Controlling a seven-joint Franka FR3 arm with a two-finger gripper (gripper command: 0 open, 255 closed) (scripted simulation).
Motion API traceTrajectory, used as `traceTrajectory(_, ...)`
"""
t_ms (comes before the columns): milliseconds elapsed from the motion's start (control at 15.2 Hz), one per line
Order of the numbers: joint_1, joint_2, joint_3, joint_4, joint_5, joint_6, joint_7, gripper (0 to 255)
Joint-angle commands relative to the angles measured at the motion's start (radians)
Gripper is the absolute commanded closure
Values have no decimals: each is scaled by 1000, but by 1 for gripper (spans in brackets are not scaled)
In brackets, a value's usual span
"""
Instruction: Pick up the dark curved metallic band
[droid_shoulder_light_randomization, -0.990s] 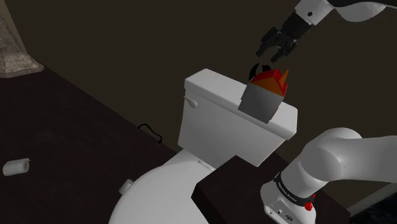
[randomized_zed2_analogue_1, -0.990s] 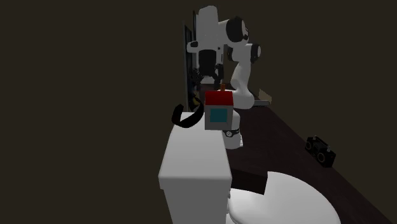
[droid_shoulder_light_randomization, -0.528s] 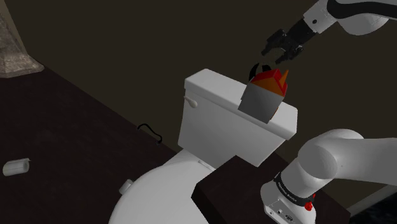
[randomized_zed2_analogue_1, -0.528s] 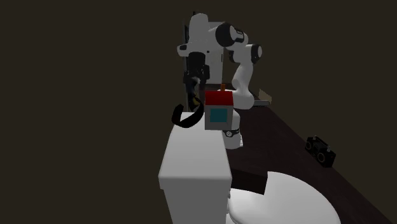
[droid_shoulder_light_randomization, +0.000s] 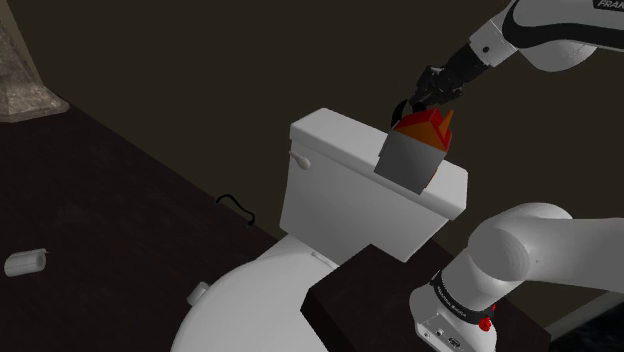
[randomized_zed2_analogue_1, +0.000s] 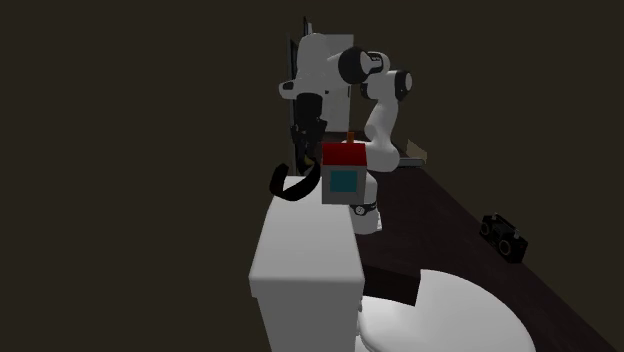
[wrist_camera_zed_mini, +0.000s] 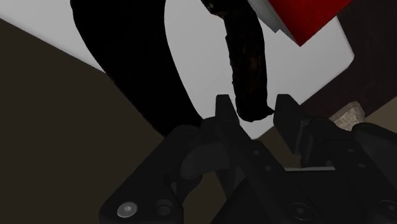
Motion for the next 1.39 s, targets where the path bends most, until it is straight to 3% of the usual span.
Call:
traceTrajectory(0, 0, 1, 0, -1, 0, 2, 0, 255)
traceTrajectory(462, 0, -1, 0, -1, 0, 0, 0, 255)
traceTrajectory(1320, 11, 43, 12, 198, 2, -152, 31, 255)
